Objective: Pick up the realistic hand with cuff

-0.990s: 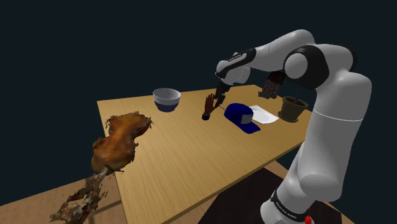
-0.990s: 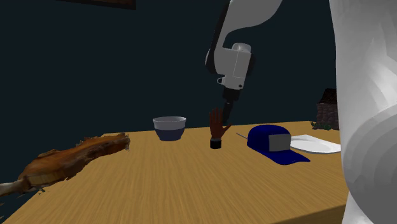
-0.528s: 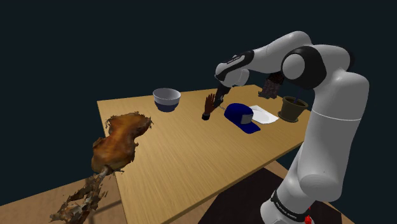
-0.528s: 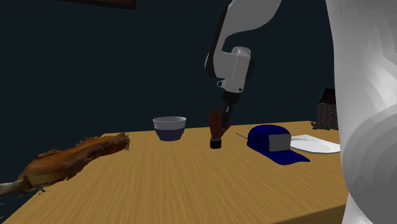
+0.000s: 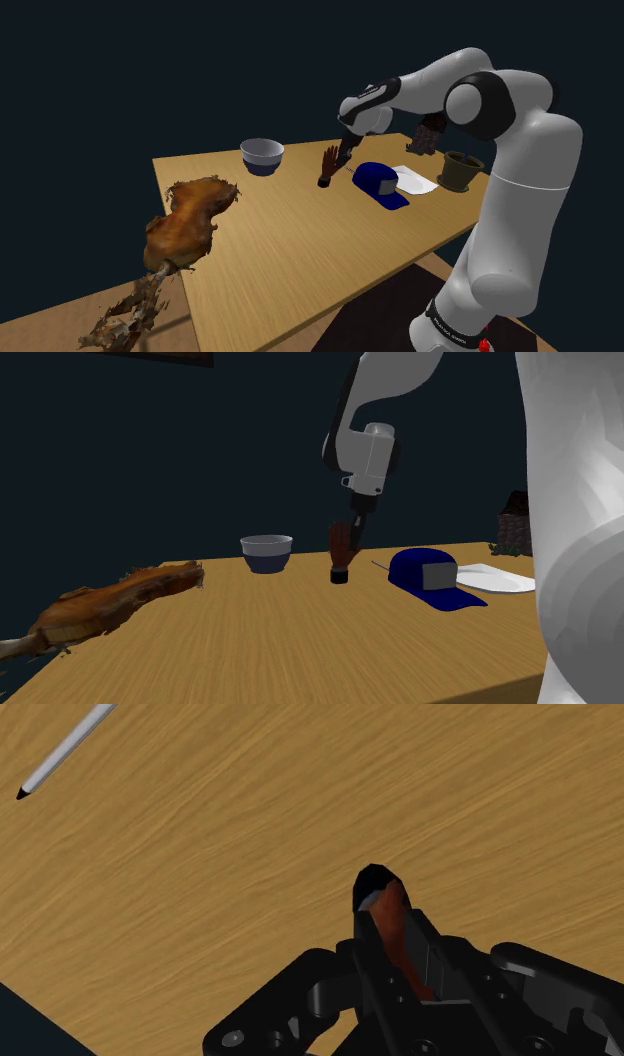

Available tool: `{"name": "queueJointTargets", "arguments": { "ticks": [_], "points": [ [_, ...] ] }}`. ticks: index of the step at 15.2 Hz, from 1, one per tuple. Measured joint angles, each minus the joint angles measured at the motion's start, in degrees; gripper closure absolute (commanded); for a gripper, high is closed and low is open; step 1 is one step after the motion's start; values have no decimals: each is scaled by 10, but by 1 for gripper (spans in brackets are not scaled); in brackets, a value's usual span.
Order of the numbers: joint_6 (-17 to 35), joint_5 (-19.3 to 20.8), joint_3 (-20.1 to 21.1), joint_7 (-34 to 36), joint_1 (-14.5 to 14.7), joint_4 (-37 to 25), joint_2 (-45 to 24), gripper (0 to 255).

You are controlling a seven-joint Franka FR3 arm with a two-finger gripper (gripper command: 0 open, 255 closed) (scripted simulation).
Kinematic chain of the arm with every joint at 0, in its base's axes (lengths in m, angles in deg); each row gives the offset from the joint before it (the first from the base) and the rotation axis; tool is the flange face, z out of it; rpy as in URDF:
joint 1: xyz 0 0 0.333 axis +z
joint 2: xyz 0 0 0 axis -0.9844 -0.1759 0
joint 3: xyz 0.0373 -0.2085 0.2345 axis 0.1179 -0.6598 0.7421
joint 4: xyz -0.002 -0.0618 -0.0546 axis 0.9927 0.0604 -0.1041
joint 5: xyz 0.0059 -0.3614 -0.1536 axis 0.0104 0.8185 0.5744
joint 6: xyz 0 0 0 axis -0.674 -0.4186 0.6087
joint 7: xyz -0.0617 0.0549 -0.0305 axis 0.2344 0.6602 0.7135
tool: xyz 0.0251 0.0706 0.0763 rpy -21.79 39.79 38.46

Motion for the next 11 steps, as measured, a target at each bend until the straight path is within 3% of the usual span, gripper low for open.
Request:
{"name": "queueJointTargets", "arguments": {
  "ticks": [11],
  "points": [
    [-66, 49, -13, 40, 10, -39, 40, 255]
  ]
}}
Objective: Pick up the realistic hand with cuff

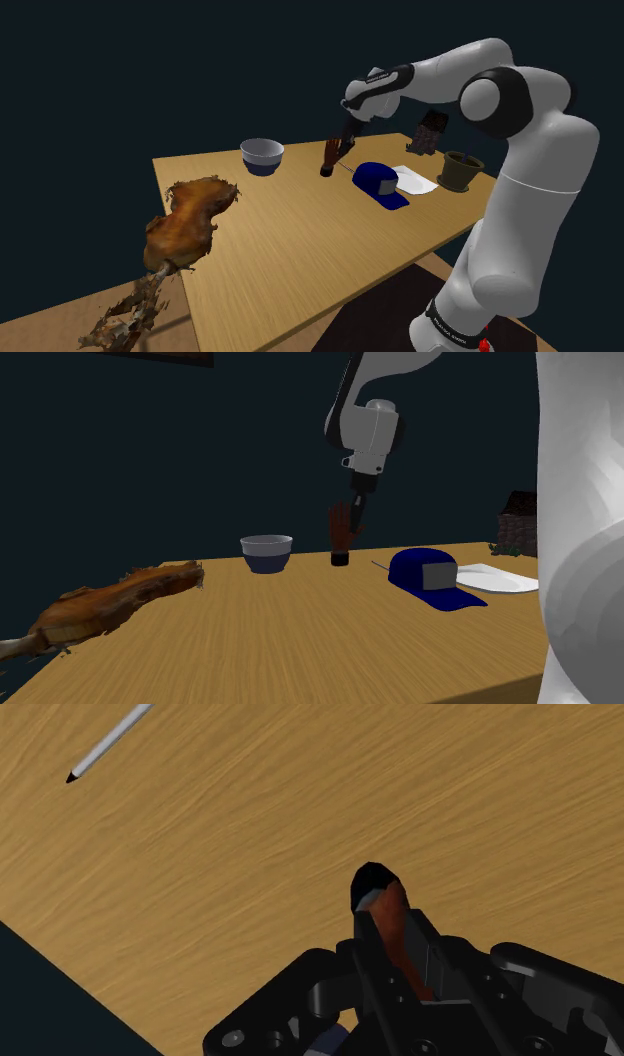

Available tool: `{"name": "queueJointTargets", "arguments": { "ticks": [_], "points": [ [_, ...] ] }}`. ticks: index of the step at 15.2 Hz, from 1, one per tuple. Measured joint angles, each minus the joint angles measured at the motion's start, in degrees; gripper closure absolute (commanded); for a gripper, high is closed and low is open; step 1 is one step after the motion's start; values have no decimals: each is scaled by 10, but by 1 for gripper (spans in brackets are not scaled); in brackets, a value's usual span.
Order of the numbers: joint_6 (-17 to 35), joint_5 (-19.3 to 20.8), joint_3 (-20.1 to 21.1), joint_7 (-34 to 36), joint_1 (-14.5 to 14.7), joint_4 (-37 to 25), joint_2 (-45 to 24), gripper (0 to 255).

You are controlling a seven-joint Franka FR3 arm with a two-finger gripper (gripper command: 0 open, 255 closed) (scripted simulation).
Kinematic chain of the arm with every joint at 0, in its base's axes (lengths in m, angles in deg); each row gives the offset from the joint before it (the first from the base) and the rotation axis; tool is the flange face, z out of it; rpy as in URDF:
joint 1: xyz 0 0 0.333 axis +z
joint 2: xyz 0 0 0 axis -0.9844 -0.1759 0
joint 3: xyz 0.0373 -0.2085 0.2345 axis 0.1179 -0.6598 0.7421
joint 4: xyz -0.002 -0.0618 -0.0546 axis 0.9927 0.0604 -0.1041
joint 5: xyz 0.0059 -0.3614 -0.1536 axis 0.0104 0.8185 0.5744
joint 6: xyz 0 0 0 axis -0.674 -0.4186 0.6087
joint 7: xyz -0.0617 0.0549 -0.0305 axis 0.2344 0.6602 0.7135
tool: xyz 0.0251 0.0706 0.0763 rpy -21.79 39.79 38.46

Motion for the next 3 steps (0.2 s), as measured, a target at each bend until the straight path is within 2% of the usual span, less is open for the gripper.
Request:
{"name": "queueJointTargets", "arguments": {
  "ticks": [3],
  "points": [
    [-16, 11, -2, 10, 2, -9, 11, 255]
  ]
}}
